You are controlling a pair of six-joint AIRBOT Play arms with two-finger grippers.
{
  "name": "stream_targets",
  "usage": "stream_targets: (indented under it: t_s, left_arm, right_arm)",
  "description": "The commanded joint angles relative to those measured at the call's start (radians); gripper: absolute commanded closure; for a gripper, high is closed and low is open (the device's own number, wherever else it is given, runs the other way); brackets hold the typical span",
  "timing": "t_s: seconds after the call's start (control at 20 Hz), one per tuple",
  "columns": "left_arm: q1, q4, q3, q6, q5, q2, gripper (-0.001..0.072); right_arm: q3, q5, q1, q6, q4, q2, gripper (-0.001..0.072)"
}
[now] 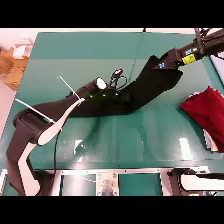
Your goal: Fold the shirts.
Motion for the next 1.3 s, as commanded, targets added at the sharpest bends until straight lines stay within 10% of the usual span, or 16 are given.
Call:
stream_targets:
  t_s: [0.0, 0.4, 0.9, 1.05, 1.25]
  left_arm:
    - [0.025, 0.006, 0.043, -0.007, -0.158, -0.006, 0.0682]
    - [0.416, 0.355, 0.447, -0.237, -0.905, 0.023, 0.0684]
    - [0.85, 0.462, 0.299, -0.27, -0.856, 0.366, 0.0683]
    - [0.896, 0.462, 0.297, -0.27, -0.855, 0.386, 0.0683]
    - [0.893, 0.439, 0.297, -0.27, -0.855, 0.389, 0.0683]
  right_arm:
    - [0.008, 0.001, 0.037, 0.031, 0.0, 0.008, 0.0696]
    - [0.007, -0.13, 0.174, 0.08, 0.001, -0.002, 0.0696]
    - [0.008, -0.803, 0.708, 0.097, 0.143, -0.397, 0.0676]
    - [0.009, -1.033, 0.822, 0.097, 0.217, -0.534, 0.0255]
    - [0.02, -0.785, 0.691, 0.098, 0.093, -0.459, 0.0245]
